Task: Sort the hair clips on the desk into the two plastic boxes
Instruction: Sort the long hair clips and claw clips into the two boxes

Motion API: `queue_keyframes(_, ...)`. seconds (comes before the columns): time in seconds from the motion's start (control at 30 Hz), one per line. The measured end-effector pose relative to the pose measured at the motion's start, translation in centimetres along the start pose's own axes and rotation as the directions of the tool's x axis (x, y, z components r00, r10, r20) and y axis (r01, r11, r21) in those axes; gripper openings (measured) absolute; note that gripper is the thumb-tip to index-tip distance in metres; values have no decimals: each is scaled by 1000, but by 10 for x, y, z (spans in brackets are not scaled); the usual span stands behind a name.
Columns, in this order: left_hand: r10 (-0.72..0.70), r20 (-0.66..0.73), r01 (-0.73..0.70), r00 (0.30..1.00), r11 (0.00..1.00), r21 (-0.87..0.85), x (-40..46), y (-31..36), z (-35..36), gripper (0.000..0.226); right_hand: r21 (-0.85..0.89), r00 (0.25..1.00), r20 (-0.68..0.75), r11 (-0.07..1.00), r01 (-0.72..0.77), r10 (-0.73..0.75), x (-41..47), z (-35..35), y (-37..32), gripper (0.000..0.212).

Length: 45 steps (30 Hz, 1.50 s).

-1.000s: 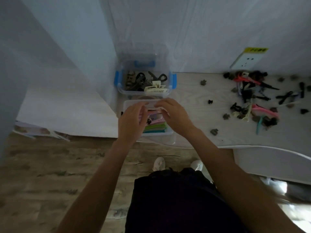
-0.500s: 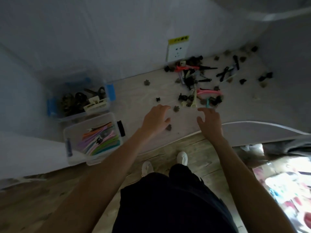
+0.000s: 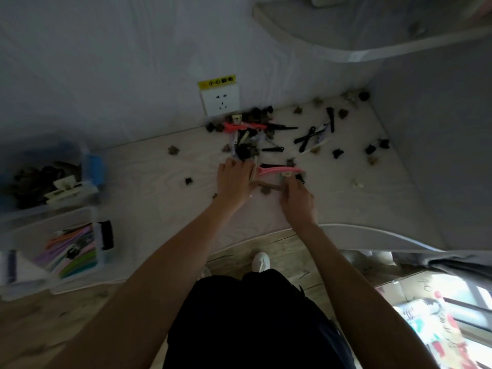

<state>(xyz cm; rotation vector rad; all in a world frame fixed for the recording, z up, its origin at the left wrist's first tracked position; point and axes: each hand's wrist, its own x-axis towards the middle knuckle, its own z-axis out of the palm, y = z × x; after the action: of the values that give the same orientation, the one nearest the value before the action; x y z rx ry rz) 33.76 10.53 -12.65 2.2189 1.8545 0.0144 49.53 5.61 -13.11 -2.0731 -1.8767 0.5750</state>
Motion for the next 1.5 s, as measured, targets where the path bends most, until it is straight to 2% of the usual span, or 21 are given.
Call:
queue_keyframes(0.13,-78,-41,76,996,995,-60,0,-16,1,32,206,996,-78,976,68,-53,19,-25,12,31)
queue_keyframes(0.2,-101,-27,98,994,990,-104,-1,-23,1,29,191,989,-93,973,130,-113,27,-36,21,34)
queue_keyframes(0.27,-104,-48,95,993,982,-160,-2,-27,2,28,132,987,-51,978,160,-154,30,-44,35,36)
queue_keyframes(0.37,-106,-229,44,968,965,-260,-4,-25,-1,22,52,979,30,978,200,-202,20,-45,55,30)
queue_keyframes(0.47,34,-291,-140,956,925,-354,-6,-9,-6,20,-15,978,112,984,177,-175,5,-29,63,30)
queue_keyframes(0.53,210,-219,-273,953,909,-314,-8,4,-3,21,-33,979,141,988,152,-146,1,-17,61,35)
queue_keyframes(0.6,296,-96,-311,950,916,-255,-8,12,4,24,-9,984,156,996,83,-81,2,-12,54,35)
queue_keyframes(0.7,274,-20,-272,962,938,-214,-7,18,14,29,-36,985,169,999,33,-26,7,-12,56,27)
queue_keyframes(0.8,215,-36,-217,976,950,-225,-8,15,18,30,-28,999,47,999,25,-23,9,-25,62,18)
queue_keyframes(0.9,162,-63,-172,985,958,-231,-13,6,20,29,-51,994,-32,993,103,-105,21,-38,57,19)
queue_keyframes(1.03,102,-119,-129,988,960,-250,-26,-10,20,25,-24,970,108,975,222,-218,54,-43,18,21)
queue_keyframes(1.17,-61,-204,0,977,957,-288,-28,-26,7,25,-78,917,250,938,339,-311,72,-27,-11,28)
queue_keyframes(1.27,-153,-139,114,978,961,-253,-18,-30,-4,27,-156,899,334,924,348,-283,78,-19,-12,40)
queue_keyframes(1.37,-113,-70,100,991,981,-165,-6,-25,-5,32,-203,907,348,926,319,-236,79,-16,-9,44)
queue_keyframes(1.5,-89,-6,88,996,989,-117,4,-22,-2,45,-149,922,301,942,299,-245,81,-14,1,31)
